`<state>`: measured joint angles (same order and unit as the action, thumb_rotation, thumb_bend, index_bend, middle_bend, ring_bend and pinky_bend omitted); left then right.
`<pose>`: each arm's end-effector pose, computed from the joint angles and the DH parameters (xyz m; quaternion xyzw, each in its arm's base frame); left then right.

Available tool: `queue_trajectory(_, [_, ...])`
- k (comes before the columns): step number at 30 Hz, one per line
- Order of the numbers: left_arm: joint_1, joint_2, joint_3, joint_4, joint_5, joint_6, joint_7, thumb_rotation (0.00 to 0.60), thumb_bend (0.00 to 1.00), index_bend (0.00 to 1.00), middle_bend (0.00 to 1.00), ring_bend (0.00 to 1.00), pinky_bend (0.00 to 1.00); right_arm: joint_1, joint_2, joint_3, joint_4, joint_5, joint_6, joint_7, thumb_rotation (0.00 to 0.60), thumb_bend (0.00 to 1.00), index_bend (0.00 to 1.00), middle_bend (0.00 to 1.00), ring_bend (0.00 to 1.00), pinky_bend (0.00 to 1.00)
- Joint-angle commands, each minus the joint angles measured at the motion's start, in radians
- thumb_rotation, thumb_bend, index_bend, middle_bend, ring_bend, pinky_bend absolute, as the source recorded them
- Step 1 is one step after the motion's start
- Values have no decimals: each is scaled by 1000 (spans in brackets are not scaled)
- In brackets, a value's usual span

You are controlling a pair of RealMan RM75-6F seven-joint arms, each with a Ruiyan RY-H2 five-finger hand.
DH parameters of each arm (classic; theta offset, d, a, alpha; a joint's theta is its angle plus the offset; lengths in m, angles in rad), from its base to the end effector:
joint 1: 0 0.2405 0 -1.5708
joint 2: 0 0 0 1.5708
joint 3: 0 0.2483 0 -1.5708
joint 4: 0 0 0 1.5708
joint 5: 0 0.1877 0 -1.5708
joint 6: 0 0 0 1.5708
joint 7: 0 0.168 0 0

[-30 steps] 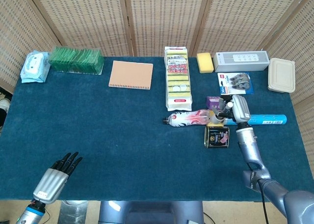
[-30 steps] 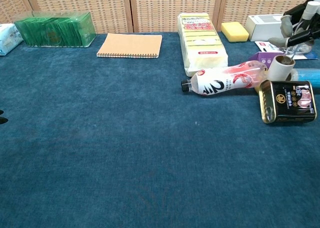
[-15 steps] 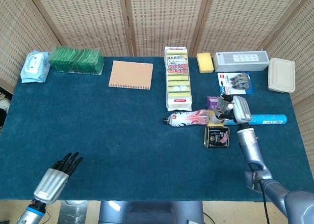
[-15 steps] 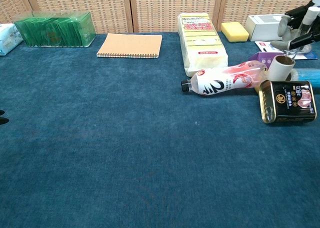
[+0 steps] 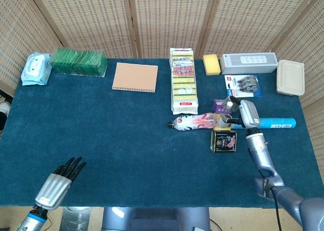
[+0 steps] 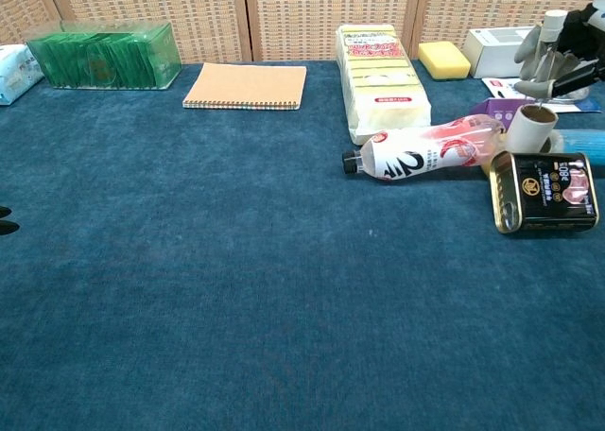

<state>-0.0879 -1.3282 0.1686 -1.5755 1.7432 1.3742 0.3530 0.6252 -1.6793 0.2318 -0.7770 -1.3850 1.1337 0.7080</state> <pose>-0.2595 0.1464 0.0558 -0.7628 -0.3320 -0.3061 0.4629 -0.2471 -0.4036 0.0695 0.5230 -0.4830 0.5659 0.4157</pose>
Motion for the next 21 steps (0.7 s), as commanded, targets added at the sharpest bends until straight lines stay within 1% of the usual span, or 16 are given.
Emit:
queue_trajectory(1, [0,1,0,0,1,2,-1,600,208,41,32,45,256,-2,9,1,-12,-2,5,-6,600,296,430,484,496,477])
queue_trajectory(5, [-1,3,0,0,6,5,-5,600,209,41,32,45,257,-8,41,0,-48,-7,14,-21,600,288,396,438,446,442])
queue_trajectory(9, [-3,5,1,3,13,8,-12,600,209,41,32,45,257,-24,93,-9,-116,-13,21,-53,600,276,356,412,415,426])
queue_trajectory(15, [-9,10,1,13,32,20,-36,600,209,42,33,45,256,-59,193,-19,-275,1,14,-151,600,267,320,366,364,389])
queue_trajectory(18, [-13,27,2,11,49,36,-53,600,209,42,33,45,256,-93,287,-46,-394,-16,27,-211,600,265,299,342,336,369])
queue_trajectory(21, [-20,37,1,10,58,39,-67,600,208,42,33,45,257,-123,356,-55,-488,-7,38,-267,600,262,278,325,314,351])
